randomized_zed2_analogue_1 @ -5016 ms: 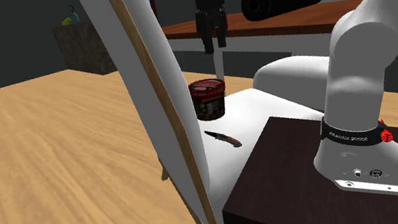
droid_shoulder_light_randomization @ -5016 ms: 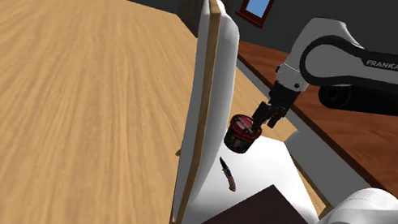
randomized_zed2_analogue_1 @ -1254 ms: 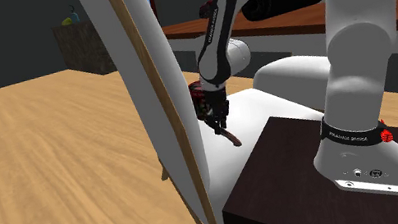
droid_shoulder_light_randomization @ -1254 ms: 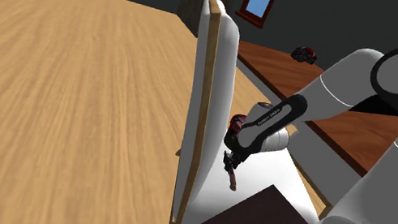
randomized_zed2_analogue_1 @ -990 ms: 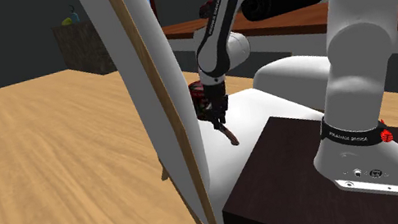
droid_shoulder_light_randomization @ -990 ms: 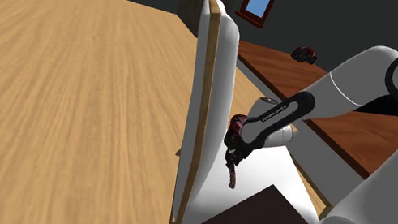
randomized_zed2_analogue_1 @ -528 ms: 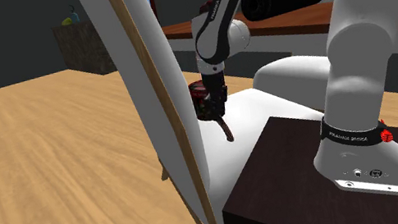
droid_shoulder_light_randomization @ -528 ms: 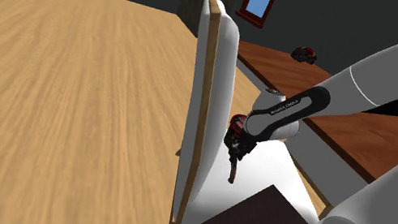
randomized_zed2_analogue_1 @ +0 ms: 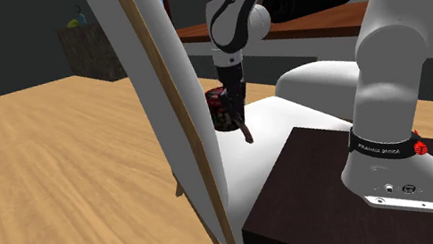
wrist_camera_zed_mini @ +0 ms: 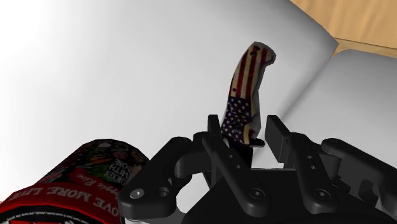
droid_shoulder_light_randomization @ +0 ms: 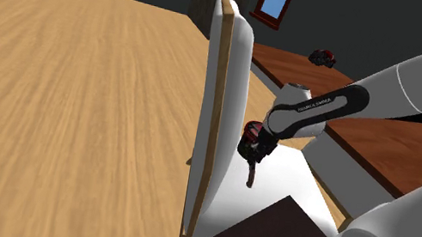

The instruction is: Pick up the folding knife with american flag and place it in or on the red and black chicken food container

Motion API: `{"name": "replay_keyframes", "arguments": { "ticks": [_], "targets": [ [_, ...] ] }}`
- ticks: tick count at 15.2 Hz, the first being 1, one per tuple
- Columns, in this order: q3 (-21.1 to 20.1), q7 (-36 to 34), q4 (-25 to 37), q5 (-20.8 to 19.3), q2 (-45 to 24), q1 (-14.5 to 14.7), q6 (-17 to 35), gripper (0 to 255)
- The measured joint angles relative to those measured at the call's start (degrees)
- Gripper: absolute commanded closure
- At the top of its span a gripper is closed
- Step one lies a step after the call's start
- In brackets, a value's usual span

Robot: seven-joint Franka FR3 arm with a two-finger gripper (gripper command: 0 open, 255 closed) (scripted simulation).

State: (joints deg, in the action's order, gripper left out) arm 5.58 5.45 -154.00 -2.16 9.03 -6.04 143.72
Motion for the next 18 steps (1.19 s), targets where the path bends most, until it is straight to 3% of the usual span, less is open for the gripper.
{"name": "replay_keyframes", "arguments": {
  "ticks": [15, 18],
  "targets": [
    [-0.4, -0.3, 4.1, -0.5, 9.9, -0.3, -14.0, 255],
    [1.1, 1.8, 8.1, -0.7, 6.9, -1.0, -14.9, 255]
  ]
}}
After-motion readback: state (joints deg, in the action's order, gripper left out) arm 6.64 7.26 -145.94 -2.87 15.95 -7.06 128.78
